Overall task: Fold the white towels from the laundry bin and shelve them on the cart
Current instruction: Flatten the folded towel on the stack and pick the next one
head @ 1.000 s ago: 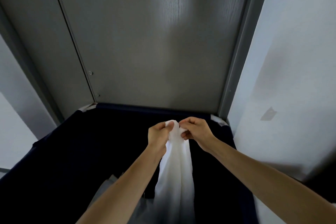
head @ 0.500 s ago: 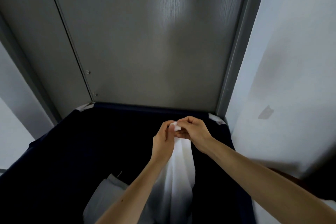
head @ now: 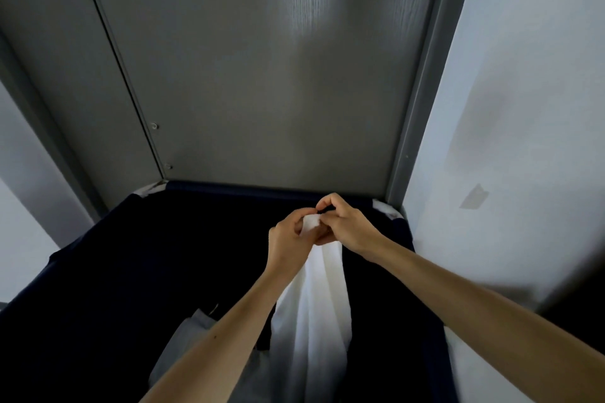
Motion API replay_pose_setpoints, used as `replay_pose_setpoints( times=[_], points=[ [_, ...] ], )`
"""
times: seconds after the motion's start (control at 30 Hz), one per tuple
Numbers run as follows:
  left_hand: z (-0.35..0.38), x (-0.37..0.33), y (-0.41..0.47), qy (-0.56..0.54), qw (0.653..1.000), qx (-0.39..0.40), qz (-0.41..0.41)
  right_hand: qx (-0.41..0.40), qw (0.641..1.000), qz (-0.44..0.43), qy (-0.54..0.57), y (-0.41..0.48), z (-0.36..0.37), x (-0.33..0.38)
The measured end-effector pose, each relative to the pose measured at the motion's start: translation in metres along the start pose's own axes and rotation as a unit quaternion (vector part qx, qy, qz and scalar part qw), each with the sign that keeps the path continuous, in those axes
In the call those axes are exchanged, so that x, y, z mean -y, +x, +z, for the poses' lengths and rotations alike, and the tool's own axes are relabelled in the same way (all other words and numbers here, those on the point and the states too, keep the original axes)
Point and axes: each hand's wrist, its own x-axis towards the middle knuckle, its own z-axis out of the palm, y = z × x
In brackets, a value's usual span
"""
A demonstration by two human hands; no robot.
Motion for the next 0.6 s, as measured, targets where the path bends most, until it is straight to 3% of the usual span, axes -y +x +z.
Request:
replay_pose_setpoints(
  times=[0.07,0.3,0.43,0.6],
  points=[
    [-0.001,0.003,0.0,-0.014,1.0,-0.006,-0.008,0.05,0.999,0.005,0.018,-0.002,-0.002,0.0],
    [-0.012,-0.012,0.017,-0.074,0.996,0.047,0.036,0.031,0.955,-0.153,-0.251,0.007,-0.034,-0.007],
    [-0.017,-0.029,0.027,-0.134,0.988,0.055,0.058,0.091,0.941,-0.133,-0.299,0.005,-0.037,0.001],
    [-0.028,-0.037,0.042,-0.173,0.983,0.009,0.067,0.082,0.932,-0.054,-0.35,0.006,-0.058,-0.013]
  ],
)
